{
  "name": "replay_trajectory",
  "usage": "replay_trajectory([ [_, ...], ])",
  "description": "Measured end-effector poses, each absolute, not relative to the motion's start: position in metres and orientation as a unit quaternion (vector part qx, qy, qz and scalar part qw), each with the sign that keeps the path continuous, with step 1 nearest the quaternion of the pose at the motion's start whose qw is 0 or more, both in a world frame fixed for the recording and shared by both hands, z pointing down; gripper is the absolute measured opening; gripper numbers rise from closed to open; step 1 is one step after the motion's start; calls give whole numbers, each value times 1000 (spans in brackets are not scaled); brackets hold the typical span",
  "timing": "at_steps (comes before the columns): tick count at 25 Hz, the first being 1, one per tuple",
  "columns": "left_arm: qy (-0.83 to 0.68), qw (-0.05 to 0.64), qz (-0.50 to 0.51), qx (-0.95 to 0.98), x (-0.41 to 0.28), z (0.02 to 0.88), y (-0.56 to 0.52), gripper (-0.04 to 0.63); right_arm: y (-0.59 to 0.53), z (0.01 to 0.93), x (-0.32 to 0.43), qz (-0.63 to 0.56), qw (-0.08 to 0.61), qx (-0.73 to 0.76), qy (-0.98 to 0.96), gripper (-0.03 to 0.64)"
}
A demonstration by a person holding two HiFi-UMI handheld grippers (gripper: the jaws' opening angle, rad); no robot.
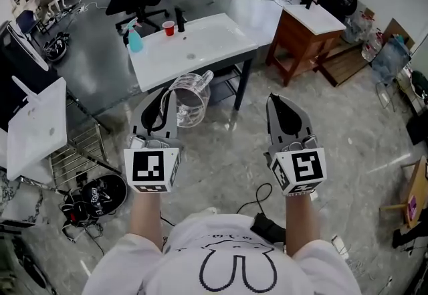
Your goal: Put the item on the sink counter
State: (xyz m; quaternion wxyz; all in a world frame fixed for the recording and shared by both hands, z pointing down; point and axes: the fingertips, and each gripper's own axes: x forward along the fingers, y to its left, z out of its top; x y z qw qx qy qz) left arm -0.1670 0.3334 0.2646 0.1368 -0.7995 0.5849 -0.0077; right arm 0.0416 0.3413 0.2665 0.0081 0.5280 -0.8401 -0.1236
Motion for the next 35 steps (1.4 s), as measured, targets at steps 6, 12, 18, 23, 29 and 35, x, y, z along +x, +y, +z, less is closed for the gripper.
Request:
replay_trajectory([
  [6, 578, 135, -14, -804, -182, 266, 302, 34, 312, 266, 26, -122, 8, 536, -835, 29],
  [12, 579, 131, -16, -805, -189, 273, 279, 34, 288, 271, 17, -119, 11, 533, -837, 29],
  [18, 594, 124, -21, -795, -193, 279, 240, 34, 250, 275, 15, -124, 8, 524, -843, 29],
  [23, 604, 122, -24, -787, -189, 279, 189, 34, 199, 278, 23, -117, 4, 517, -848, 29],
  [29, 614, 123, -33, -779, -177, 282, 116, 34, 119, 286, 36, -109, -5, 510, -853, 29],
  [35, 624, 118, -40, -772, -159, 279, 32, 34, 34, 285, 51, -105, -7, 496, -862, 29],
])
